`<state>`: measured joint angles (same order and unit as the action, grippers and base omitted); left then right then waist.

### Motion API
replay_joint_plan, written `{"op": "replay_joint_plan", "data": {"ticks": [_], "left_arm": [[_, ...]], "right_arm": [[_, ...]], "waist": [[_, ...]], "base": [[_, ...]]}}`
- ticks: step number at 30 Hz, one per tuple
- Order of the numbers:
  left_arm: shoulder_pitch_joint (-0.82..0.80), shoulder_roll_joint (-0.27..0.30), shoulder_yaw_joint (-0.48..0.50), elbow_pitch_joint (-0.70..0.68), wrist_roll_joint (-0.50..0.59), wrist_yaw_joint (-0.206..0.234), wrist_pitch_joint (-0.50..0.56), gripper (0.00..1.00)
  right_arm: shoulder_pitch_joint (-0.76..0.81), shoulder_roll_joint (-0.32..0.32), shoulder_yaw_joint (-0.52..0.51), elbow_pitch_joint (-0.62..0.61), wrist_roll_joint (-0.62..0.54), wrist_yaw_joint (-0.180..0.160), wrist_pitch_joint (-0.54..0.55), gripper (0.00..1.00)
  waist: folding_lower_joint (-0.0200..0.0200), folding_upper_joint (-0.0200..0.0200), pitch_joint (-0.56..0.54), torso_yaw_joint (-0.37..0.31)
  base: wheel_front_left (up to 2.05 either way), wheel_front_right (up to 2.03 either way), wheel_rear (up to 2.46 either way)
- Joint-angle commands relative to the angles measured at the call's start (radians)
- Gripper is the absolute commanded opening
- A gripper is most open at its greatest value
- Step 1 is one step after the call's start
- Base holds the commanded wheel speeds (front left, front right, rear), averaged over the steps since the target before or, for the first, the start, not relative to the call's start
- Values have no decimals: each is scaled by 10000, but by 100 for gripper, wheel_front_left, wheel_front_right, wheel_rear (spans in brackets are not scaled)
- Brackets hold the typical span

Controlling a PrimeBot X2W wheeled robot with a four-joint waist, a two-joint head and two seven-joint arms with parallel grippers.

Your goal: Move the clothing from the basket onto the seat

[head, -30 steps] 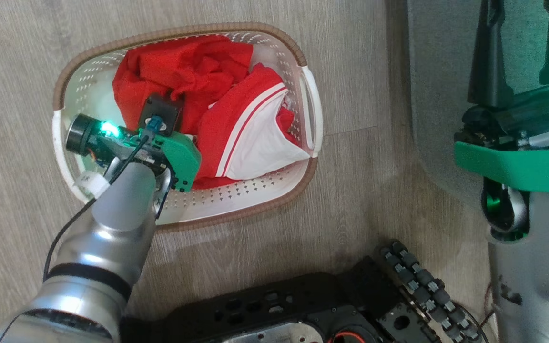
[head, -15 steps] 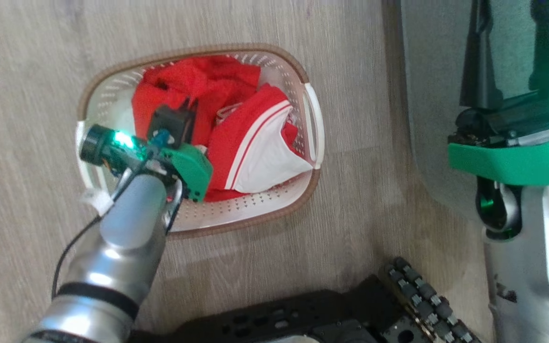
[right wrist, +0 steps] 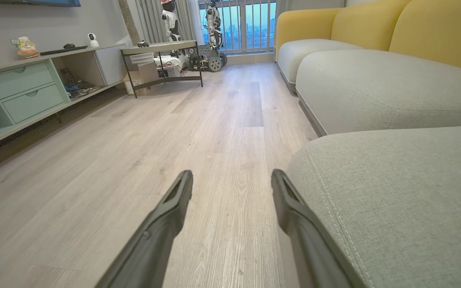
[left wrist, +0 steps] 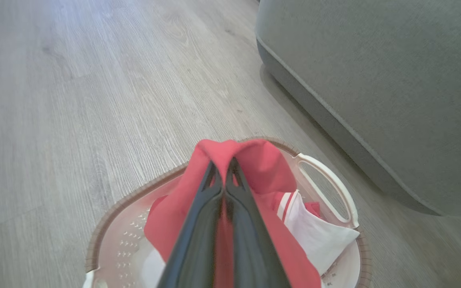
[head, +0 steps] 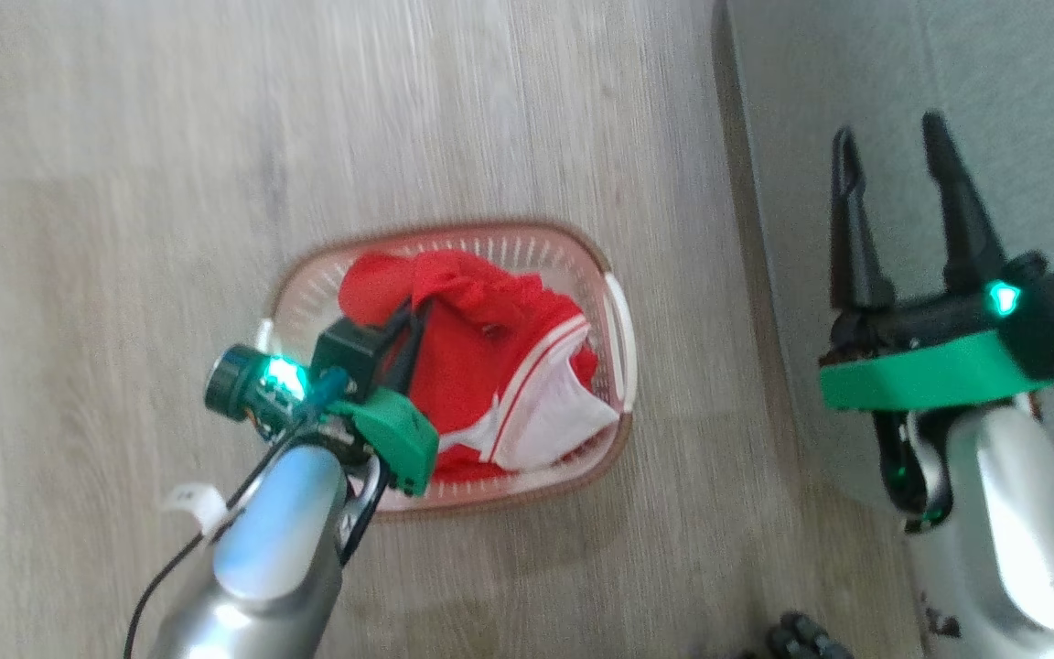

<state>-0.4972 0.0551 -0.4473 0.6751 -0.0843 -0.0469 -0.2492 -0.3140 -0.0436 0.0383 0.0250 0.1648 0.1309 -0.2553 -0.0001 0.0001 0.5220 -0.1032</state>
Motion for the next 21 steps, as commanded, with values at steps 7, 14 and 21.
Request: {"op": "replay_joint_plan", "data": {"ticks": [7, 14, 21], "left_arm": [[657, 158, 24, -771, -256, -394, -126, 0], [314, 118, -357, -935, -426, -641, -125, 0], [-411, 83, -629, -1256, -744, -752, 75, 0]], "right_arm": [[1052, -66, 248, 345, -19, -2, -65, 100], [2056, -66, 329, 845, -12, -2, -65, 100], [2506, -66, 663, 1007, 32, -2, -65, 100]], "waist": [[1, -1, -2950, 432], [1, -1, -4577, 511], [1, -1, -5421, 462]], "base": [[0, 0, 0], [0, 0, 0], [0, 0, 0]]}}
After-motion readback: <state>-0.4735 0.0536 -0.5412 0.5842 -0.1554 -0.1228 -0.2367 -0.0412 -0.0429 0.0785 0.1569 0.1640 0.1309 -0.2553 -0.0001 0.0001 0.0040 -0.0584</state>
